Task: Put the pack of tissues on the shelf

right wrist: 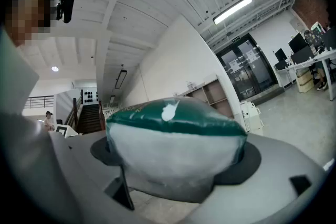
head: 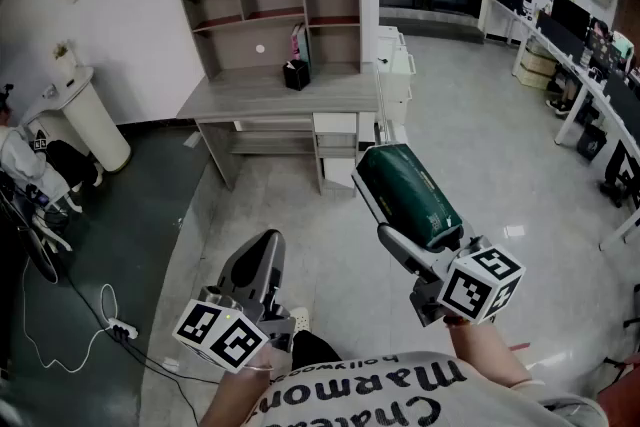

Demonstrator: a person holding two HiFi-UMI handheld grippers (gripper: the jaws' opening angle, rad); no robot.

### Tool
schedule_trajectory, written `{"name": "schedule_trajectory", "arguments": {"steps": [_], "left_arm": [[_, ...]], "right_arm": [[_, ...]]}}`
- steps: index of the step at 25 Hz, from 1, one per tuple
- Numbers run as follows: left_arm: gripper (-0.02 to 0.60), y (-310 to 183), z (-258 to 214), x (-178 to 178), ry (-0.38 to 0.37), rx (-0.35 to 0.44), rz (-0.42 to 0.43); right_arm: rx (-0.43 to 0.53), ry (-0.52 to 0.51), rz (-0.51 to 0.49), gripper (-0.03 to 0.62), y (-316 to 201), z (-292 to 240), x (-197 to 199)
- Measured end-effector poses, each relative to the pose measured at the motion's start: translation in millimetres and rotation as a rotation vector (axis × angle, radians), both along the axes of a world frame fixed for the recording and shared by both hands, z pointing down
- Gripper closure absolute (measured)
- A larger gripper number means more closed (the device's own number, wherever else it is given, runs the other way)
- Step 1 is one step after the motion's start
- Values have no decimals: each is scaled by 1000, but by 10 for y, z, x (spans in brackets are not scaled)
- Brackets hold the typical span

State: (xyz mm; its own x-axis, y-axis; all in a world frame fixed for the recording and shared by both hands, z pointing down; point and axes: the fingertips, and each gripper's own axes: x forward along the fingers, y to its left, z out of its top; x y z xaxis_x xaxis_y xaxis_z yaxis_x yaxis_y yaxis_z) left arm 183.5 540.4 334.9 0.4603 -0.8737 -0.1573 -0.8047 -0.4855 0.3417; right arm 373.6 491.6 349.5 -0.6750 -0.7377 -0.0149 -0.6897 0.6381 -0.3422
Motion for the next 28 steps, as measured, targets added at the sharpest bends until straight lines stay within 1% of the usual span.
{"name": "schedule_trajectory", "arguments": {"steps": [4,8,16,18,21,25,28], "left_arm": [[565,-21,-2,4,-5,2,-4],[565,-87,29,-76,-14,2,-2],[564,-418,64,-296,11,0,2],[563,-516,65,-368,14,4,2],[565,-694,79,-491,-4,12,-1],[565,-1007,47,-743,-39,16,-12],[565,-1323,-54,-991,-54,28,-13]], "right_arm": [[-20,-11,-17,111,-8,22,-26],[-35,-22,-16,111,-86,58,-106],[-71,-19,8,111,-385,108,-272],[-71,-8,10,111,-473,106,-342],[-75,8,16,109,-658,128,-476],[-125,-45,9,109,-995,150,-707],[-124,-81,17,109,-1322,70,-909]]}}
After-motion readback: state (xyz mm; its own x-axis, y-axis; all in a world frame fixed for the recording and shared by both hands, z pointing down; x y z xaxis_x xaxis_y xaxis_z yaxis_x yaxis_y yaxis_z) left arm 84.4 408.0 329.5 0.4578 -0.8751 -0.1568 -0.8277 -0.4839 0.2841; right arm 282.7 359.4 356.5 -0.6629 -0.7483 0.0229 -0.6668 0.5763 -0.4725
